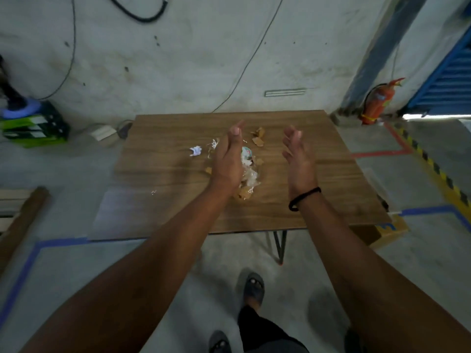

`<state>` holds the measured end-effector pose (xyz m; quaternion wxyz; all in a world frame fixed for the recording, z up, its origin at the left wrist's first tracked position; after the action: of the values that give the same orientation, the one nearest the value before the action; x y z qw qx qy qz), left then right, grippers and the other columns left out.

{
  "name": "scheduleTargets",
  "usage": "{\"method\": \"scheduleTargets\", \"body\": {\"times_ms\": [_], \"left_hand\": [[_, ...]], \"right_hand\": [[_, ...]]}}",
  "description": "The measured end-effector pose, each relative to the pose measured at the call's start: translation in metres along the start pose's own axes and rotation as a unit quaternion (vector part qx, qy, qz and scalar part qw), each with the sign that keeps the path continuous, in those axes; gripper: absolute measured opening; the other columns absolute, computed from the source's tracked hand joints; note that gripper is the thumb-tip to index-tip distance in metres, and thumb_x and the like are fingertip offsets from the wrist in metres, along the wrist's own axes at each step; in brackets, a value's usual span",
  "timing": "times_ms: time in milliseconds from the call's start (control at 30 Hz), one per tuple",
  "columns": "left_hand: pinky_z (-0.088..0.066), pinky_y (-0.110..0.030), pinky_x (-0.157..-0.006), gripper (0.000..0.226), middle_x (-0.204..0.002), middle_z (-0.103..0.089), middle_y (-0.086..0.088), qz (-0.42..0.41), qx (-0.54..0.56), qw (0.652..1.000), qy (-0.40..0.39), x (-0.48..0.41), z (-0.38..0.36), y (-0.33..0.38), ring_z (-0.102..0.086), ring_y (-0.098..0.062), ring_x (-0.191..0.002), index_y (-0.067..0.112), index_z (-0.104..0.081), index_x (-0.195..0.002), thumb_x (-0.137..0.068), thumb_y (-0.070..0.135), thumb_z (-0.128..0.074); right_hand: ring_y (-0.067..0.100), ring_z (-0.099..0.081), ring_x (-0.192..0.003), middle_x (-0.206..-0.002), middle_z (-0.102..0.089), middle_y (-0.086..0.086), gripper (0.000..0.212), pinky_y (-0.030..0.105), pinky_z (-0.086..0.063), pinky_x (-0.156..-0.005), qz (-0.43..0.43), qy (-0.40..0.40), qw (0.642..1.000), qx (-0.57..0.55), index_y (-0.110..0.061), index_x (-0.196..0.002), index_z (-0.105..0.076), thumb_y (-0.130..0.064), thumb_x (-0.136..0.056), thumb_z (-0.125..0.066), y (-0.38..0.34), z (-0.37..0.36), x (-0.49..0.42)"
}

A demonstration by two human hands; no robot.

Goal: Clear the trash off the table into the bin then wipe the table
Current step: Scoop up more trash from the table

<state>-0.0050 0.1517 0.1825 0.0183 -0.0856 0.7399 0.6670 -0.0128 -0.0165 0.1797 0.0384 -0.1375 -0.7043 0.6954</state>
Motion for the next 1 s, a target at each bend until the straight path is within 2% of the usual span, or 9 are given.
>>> {"method": "scheduleTargets", "body": {"times_ms": [100,200,267,333,400,533,667,800,1000], "left_hand": [[-0.037,-0.026,-0.103,0.043,-0.13,-0.054,0.008,0.018,-0.043,0.998,0.03,-0.029,0.031,-0.029,-0.049,-0.004,-0.121,0.026,-0.053,-0.129,-0.098,0.047,-0.033],[-0.042,-0.007,-0.081,0.03,-0.109,-0.059,0.017,0.027,-0.094,0.993,0.072,-0.056,0.063,-0.055,-0.054,0.015,-0.099,0.03,-0.055,-0.121,-0.101,0.04,-0.035],[-0.039,-0.005,-0.073,0.022,-0.097,-0.059,0.02,0.026,-0.133,0.984,0.117,-0.071,0.086,-0.075,-0.053,0.019,-0.086,0.029,-0.057,-0.11,-0.101,0.036,-0.039],[-0.039,-0.004,-0.074,0.025,-0.101,-0.06,0.017,0.037,-0.15,0.975,0.157,-0.081,0.107,-0.096,-0.054,0.011,-0.09,0.021,-0.06,-0.113,-0.1,0.035,-0.044],[-0.037,-0.003,-0.081,0.033,-0.112,-0.06,0.012,0.052,-0.205,0.963,0.167,-0.088,0.122,-0.116,-0.053,0.002,-0.1,0.017,-0.056,-0.123,-0.1,0.037,-0.042],[-0.034,-0.038,-0.102,0.053,-0.132,-0.054,-0.007,0.086,-0.415,0.884,0.197,-0.087,0.166,-0.155,-0.045,-0.025,-0.123,0.022,-0.049,-0.13,-0.094,0.054,-0.027],[-0.018,-0.05,-0.111,0.056,-0.15,-0.036,-0.009,0.202,-0.524,0.806,0.186,-0.081,0.223,-0.207,-0.027,-0.031,-0.139,0.018,-0.039,-0.139,-0.096,0.052,-0.026],[-0.026,-0.05,-0.111,0.06,-0.147,-0.036,-0.021,0.244,-0.452,0.835,0.198,-0.08,0.243,-0.239,-0.032,-0.037,-0.135,0.006,-0.035,-0.141,-0.097,0.046,-0.037],[-0.028,-0.052,-0.111,0.072,-0.148,-0.037,-0.016,0.212,-0.38,0.886,0.16,-0.091,0.196,-0.256,-0.028,-0.034,-0.139,0.012,-0.037,-0.141,-0.088,0.061,-0.029]], "right_hand": [[0.012,-0.041,-0.134,-0.147,-0.043,-0.002,0.071,0.031,-0.034,-0.111,-0.006,-0.034,0.999,0.033,-0.021,-0.142,-0.042,-0.067,-0.088,-0.035,0.033,-0.01,-0.029],[0.011,-0.037,-0.135,-0.149,-0.04,-0.003,0.07,0.013,-0.033,-0.099,-0.016,-0.055,0.995,0.078,-0.022,-0.143,-0.04,-0.065,-0.089,-0.033,0.075,-0.013,-0.056],[0.012,-0.034,-0.137,-0.152,-0.036,0.002,0.083,0.022,-0.032,-0.108,-0.036,-0.057,0.992,0.103,-0.018,-0.145,-0.037,-0.074,-0.084,-0.036,0.106,-0.017,-0.071],[0.014,-0.03,-0.14,-0.154,-0.031,0.003,0.102,0.034,-0.027,-0.115,-0.063,-0.055,0.988,0.128,-0.018,-0.147,-0.033,-0.084,-0.07,-0.044,0.139,-0.022,-0.078],[0.017,-0.024,-0.143,-0.156,-0.026,0.005,0.107,0.035,-0.021,-0.117,-0.07,-0.052,0.978,0.187,-0.017,-0.148,-0.029,-0.082,-0.066,-0.047,0.164,-0.028,-0.078],[0.022,-0.014,-0.146,-0.158,-0.022,0.01,0.109,0.036,-0.015,-0.117,-0.074,-0.046,0.949,0.303,-0.016,-0.149,-0.025,-0.084,-0.066,-0.044,0.201,-0.036,-0.077],[0.029,-0.018,-0.145,-0.158,-0.02,0.015,0.116,0.049,-0.024,-0.116,-0.101,-0.006,0.942,0.321,-0.013,-0.15,-0.021,-0.09,-0.064,-0.038,0.221,-0.045,-0.075],[0.031,-0.021,-0.144,-0.157,-0.022,0.016,0.116,0.05,-0.026,-0.115,-0.121,0.015,0.939,0.322,-0.01,-0.149,-0.022,-0.084,-0.063,-0.047,0.241,-0.061,-0.071],[0.033,-0.023,-0.142,-0.157,-0.023,0.013,0.11,0.051,-0.028,-0.113,-0.137,0.04,0.925,0.352,-0.015,-0.148,-0.029,-0.084,-0.064,-0.043,0.252,-0.083,-0.083]]}}
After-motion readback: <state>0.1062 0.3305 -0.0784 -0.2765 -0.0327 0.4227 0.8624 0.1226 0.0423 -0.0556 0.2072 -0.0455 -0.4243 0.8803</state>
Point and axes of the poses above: each hand's wrist, its own x-axis away from the middle knuckle, its own z-axis out of the back of the hand, y = z × x, the point moved 10 cm from there along -x, towards the middle knuckle
